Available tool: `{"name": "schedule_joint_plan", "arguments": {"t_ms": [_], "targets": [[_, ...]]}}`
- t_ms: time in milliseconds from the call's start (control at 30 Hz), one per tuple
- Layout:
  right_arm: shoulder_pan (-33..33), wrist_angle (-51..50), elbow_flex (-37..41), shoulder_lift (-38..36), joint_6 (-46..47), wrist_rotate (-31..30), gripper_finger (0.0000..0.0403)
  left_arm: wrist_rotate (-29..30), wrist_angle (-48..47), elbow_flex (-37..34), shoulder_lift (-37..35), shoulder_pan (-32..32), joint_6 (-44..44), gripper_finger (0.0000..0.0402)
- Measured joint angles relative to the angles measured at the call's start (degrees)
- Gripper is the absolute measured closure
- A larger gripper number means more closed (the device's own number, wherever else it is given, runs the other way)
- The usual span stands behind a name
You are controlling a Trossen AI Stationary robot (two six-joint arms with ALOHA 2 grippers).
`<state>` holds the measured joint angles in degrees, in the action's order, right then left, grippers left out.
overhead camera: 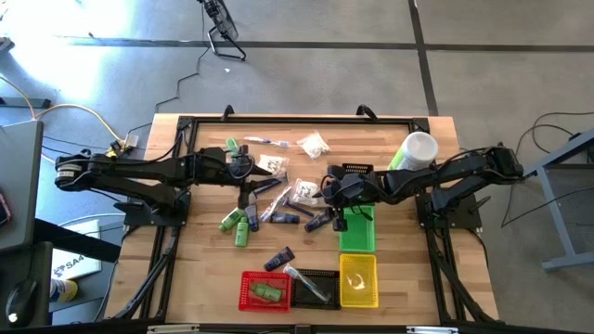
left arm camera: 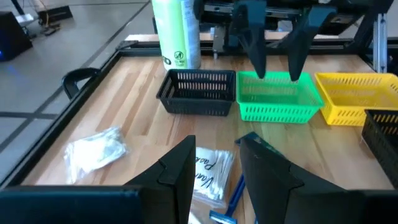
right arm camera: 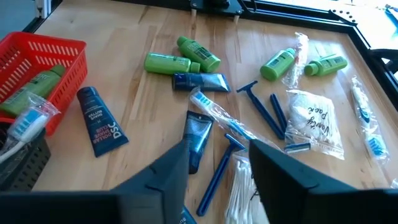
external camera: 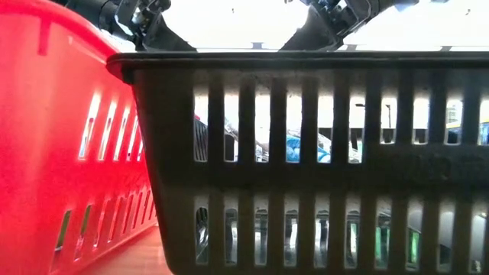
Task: Pick & Place Travel size toiletries
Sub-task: Put the blue shaving cream into the top black bin
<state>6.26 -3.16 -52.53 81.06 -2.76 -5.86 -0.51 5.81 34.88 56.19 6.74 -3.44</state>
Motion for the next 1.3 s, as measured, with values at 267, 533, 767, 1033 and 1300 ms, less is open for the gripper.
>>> {"name": "schedule_joint_plan", "arguments": {"t_ms": [267,533,767,1033,1300], "targets": [[-0.4,-0.9,0.0,0.8,0.1,1.4,0.0201,0.0,8.0,-9.1,-4.6,0.0,0.4,0.0278],[-2.4,-4.3,-2.4,4.1,2.1,5.9,0.0201,-0.4,13.9,-17.4,-12.3,0.0,0.7,0.0278],[-2.5,-12.7,-10.0,10.4,1.1,7.4,0.0202,-1.2,11.5,-18.6,-19.0,0.0,-0.2,0.0278],[-2.5,-21.1,-17.0,17.9,1.4,12.8,0.0202,-2.1,3.3,-18.6,-26.2,0.0,-1.1,0.0278],[-2.1,-21.2,-18.8,23.4,-0.1,16.9,0.0202,-2.1,0.2,-18.6,-28.4,0.0,-0.8,0.0278]]}}
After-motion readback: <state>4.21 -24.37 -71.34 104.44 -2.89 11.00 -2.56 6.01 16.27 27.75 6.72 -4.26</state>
